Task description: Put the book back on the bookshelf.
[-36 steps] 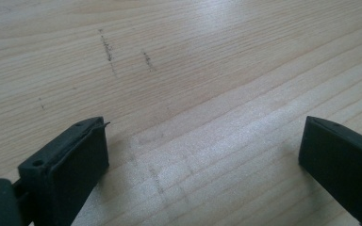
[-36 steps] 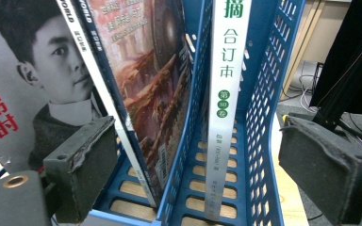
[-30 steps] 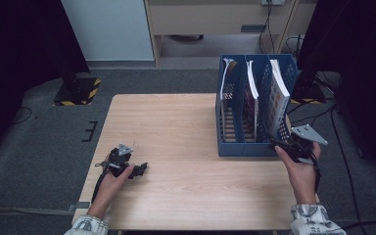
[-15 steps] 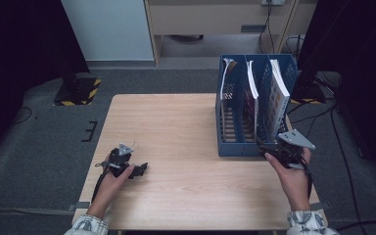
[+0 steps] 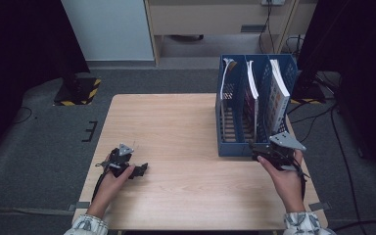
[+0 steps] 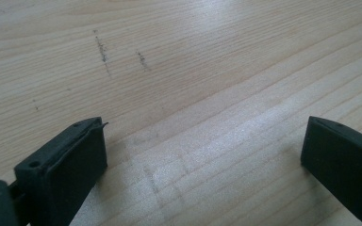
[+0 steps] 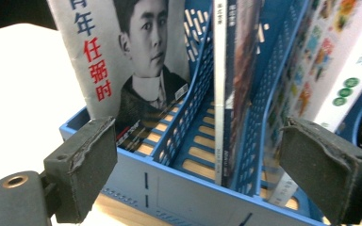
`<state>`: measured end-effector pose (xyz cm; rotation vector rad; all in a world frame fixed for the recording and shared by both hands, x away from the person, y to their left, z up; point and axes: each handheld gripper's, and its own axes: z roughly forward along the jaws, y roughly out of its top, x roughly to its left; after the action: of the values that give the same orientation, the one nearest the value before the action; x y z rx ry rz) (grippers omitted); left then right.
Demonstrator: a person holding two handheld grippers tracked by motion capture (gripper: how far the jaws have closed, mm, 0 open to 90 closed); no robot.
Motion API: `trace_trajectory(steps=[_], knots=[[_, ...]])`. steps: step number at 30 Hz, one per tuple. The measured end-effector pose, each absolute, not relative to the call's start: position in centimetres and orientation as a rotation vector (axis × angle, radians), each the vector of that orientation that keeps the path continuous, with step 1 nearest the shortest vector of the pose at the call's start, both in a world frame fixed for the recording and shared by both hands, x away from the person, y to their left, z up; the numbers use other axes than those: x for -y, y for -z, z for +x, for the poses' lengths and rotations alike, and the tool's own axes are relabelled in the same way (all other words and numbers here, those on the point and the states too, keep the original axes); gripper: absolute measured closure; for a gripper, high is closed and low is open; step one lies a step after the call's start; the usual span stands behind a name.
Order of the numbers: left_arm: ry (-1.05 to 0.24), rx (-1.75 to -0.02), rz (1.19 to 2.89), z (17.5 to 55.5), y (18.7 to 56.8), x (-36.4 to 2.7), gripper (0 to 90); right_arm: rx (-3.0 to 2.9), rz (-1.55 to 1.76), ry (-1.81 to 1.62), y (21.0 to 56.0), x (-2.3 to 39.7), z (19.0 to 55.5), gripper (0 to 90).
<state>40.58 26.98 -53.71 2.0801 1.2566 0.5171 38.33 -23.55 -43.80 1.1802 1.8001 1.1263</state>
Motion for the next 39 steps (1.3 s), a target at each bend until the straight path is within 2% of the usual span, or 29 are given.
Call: trace_trajectory(steps=[39], knots=[[-0.503,-1.231,2.094,40.8,53.7,-26.9,0.0,-2.029,1.033,-1.063,45.8,17.7,37.6,11.7]])
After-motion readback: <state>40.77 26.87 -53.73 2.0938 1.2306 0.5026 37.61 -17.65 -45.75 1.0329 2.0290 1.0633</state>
